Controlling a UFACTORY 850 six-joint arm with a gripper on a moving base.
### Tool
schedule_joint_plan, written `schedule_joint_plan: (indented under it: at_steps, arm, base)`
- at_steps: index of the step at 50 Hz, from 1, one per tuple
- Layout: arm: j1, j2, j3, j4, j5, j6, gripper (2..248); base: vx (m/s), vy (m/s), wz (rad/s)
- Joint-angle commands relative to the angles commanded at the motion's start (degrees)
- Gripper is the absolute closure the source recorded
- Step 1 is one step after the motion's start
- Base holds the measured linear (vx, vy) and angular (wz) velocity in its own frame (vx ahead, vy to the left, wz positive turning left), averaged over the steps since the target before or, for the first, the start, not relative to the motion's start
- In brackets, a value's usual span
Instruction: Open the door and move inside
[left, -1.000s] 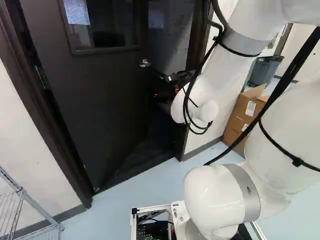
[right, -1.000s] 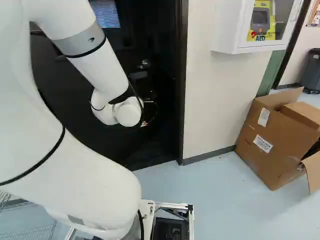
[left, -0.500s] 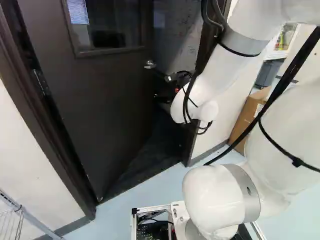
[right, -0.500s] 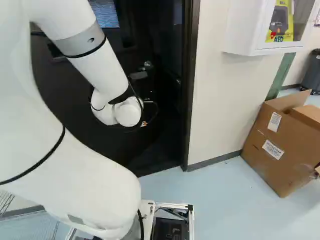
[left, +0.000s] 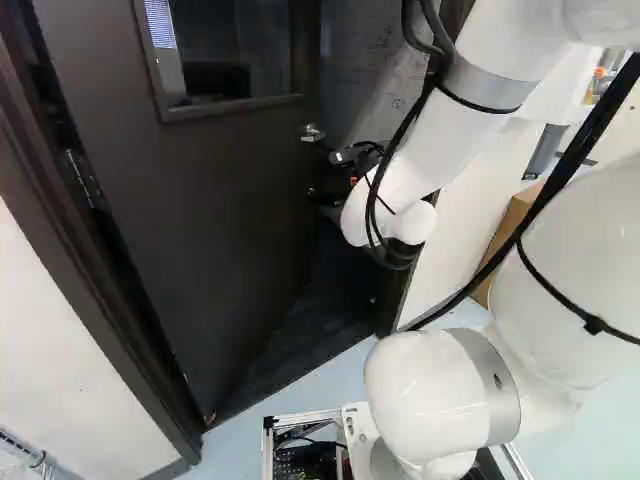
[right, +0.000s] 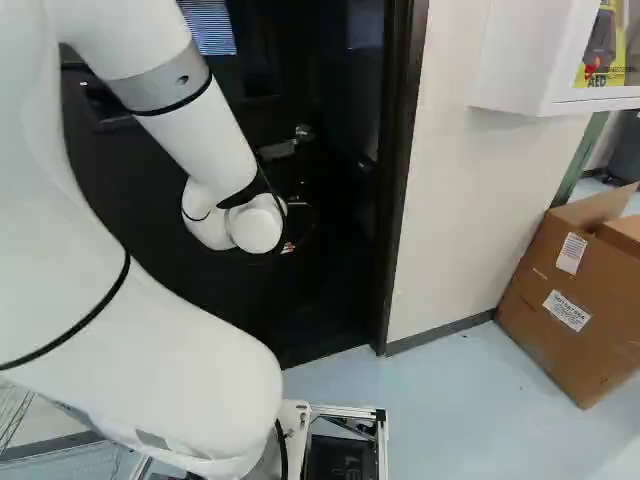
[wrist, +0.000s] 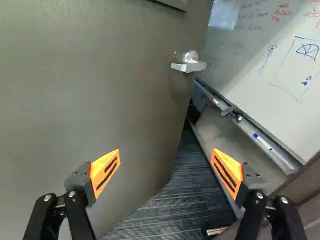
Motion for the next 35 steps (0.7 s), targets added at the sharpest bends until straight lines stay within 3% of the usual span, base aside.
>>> schedule_joint_plan:
  at_steps: [20,35]
  arm:
    - [0.0,0.0,0.0,0.0,0.0,0.0,3]
    - [0.0,0.0,0.0,0.0,0.0,0.0,3]
  base:
    - [0.123,0.078,-0.287]
    - [0.088,0.095,-0.091]
